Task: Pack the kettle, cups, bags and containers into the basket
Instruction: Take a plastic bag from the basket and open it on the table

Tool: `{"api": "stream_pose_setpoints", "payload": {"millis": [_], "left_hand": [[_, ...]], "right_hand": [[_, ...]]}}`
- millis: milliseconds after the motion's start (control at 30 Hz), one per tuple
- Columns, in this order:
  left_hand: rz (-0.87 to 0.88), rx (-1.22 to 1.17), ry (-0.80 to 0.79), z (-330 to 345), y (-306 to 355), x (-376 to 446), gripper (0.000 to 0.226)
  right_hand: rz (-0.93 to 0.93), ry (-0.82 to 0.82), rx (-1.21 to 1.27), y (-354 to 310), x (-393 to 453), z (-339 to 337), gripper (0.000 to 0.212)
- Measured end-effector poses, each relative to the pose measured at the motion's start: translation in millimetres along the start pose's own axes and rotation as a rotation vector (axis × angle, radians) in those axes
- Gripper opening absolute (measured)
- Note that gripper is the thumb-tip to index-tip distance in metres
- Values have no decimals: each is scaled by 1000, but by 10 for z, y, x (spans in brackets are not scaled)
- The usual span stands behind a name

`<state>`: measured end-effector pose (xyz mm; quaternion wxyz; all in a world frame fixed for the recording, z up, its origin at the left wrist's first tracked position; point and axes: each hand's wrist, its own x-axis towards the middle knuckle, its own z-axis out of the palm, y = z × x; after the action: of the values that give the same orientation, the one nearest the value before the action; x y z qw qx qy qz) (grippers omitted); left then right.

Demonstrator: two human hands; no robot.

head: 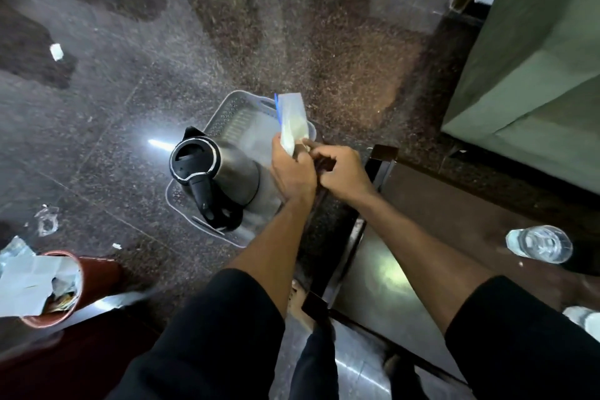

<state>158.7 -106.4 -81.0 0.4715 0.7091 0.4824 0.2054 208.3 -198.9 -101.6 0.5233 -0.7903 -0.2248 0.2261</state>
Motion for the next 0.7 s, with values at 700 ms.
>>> {"api": "stream_pose_setpoints", "payload": {"millis": [700], "left_hand": [[-494,-48,-761,1386,-702,-1551,30]], "right_hand": [[881,718,606,1762,-1608,-1594,22]]}}
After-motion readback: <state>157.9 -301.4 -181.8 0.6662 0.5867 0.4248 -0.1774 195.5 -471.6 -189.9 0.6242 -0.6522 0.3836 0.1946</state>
